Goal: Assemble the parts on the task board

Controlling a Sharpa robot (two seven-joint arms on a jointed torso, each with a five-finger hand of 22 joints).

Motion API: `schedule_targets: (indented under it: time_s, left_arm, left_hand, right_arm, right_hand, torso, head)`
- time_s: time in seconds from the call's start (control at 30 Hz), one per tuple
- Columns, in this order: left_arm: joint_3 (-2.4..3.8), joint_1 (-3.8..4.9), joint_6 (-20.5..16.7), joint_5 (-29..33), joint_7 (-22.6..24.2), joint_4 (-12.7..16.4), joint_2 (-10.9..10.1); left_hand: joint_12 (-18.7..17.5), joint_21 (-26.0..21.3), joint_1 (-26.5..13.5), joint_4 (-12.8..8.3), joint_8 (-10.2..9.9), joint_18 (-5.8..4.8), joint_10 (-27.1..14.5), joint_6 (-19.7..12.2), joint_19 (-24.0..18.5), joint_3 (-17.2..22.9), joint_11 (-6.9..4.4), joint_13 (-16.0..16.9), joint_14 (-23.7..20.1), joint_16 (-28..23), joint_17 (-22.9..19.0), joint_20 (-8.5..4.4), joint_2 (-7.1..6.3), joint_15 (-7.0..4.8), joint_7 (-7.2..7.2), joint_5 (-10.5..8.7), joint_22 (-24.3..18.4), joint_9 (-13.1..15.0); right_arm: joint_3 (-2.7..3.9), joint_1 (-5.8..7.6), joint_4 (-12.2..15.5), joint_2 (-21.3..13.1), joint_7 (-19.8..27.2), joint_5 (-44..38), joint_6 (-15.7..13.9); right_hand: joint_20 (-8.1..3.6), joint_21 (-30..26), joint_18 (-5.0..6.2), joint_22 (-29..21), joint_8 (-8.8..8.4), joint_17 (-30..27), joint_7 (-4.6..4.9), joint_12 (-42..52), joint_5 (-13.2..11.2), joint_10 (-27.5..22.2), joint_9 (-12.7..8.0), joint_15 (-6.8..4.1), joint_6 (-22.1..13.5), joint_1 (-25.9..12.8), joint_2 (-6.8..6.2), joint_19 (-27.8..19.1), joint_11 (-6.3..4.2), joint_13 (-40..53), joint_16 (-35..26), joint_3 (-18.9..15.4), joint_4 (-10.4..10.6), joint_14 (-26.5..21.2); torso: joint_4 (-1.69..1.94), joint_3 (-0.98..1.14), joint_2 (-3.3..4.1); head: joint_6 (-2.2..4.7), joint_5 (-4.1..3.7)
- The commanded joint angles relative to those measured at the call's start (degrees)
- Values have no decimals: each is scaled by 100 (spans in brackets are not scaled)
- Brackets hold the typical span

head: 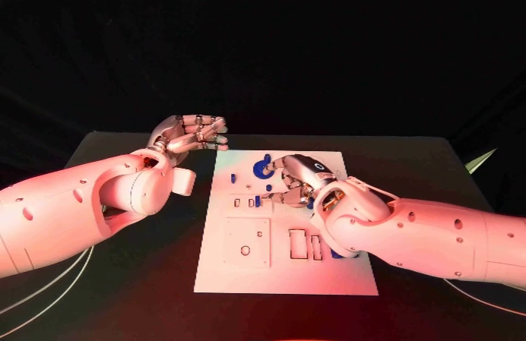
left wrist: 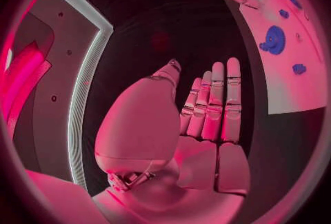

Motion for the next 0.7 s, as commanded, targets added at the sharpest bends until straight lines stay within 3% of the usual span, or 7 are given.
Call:
schedule_targets:
  time_s: [0.03, 0.17, 0.2, 0.27, 0.43, 0.57, 0.7]
  left_arm:
    - [3, 6, 311, -745, -738, -66, 46]
    - [4, 8, 636, -1339, -1362, -131, 82]
    - [5, 10, 778, -1585, -1593, -148, 94]
    - [6, 24, 1035, -2045, -2018, -176, 124]
    - [7, 169, 1842, -3226, -3207, -320, 311]
    - [5, 249, 2365, -3728, -3903, -435, 480]
    - [-61, 343, 2807, -4078, -4413, -574, 702]
  left_hand:
    - [350, 434, -124, 5, 222, 71, 225, -14, 267, -37, -84, 165, 353, 724, 492, -133, -4, -147, -10, 5, 244, 91]
    - [1182, 1449, -426, -2, 725, 62, 457, 20, 604, -45, -280, 673, 797, 2289, 1565, -370, 44, -365, -175, 13, 872, 310]
    - [2117, 2510, -540, -8, 1279, 4, -91, -283, 290, -15, -266, 1383, 430, 3465, 2531, -427, -96, -392, -277, 1, 1795, 610]
    - [3092, 3773, -764, 2, 1812, -192, -137, -356, 785, 96, -405, 2019, 1196, 4847, 3861, -421, 86, -451, -296, 26, 3399, 901]
    - [4622, 5002, -1369, 22, 2917, -450, -126, -348, 1521, 50, -594, 3055, 2108, 6321, 5479, -517, 172, -612, -529, 12, 5139, 1589]
    - [5705, 5362, -1711, 49, 3300, -571, 571, -294, 1928, -128, -733, 4402, 2400, 6759, 6063, -636, 270, -735, -676, 5, 5774, 1945]
    - [5954, 5496, -1828, 43, 3157, -624, 722, -483, 2093, -258, -715, 4748, 2496, 6910, 6282, -657, 358, -729, -637, 0, 6036, 1976]
  right_arm:
    - [18, 168, 77, -257, 1303, 1441, -368]
    - [27, 382, 122, -567, 1691, 2383, -235]
    - [28, 447, 131, -667, 1766, 2634, -185]
    - [30, 556, 128, -829, 1854, 2996, -97]
    - [32, 752, 37, -1196, 1935, 3630, 80]
    - [32, 805, -49, -1347, 1921, 3801, 152]
    - [31, 828, -139, -1418, 1892, 3869, 201]
  right_hand:
    - [33, 13, -36, 1501, 111, 1387, -26, -21, 16, -26, 19, 12, 165, 90, 54, 593, -18, 879, -19, 40, 59, 567]
    - [9, -24, -26, 1478, 207, 1377, -62, -25, 7, -33, 42, -16, 267, 76, 94, 574, -49, 873, -23, 52, 90, 565]
    - [5, -21, -27, 1479, 224, 1374, -67, -23, 5, -32, 46, -21, 280, 63, 104, 575, -54, 874, -24, 51, 97, 564]
    - [-3, -14, -29, 1484, 248, 1383, -75, -13, 0, -23, 50, -29, 294, 30, 119, 579, -62, 882, -21, 43, 108, 566]
    - [-16, 0, -32, 1493, 285, 1393, -87, -6, -9, -17, 57, -40, 305, -35, 131, 586, -73, 885, -18, 3, 111, 569]
    - [-18, 20, -38, 1505, 288, 1405, -88, 5, -10, -7, 56, -42, 300, -48, 133, 597, -75, 894, -14, -6, 112, 572]
    - [-19, 23, -39, 1507, 289, 1404, -88, 9, -10, -4, 56, -43, 295, -56, 135, 598, -76, 897, -14, -12, 112, 572]
  torso:
    - [-33, 7, -43]
    - [-57, 17, -84]
    - [-58, 19, -96]
    - [-58, 25, -112]
    - [-63, 50, -162]
    - [-56, 66, -185]
    - [-59, 88, -203]
  head:
    - [27, 17]
    - [22, 38]
    - [21, 42]
    - [27, 45]
    - [-2, 50]
    - [-22, 49]
    - [-54, 43]
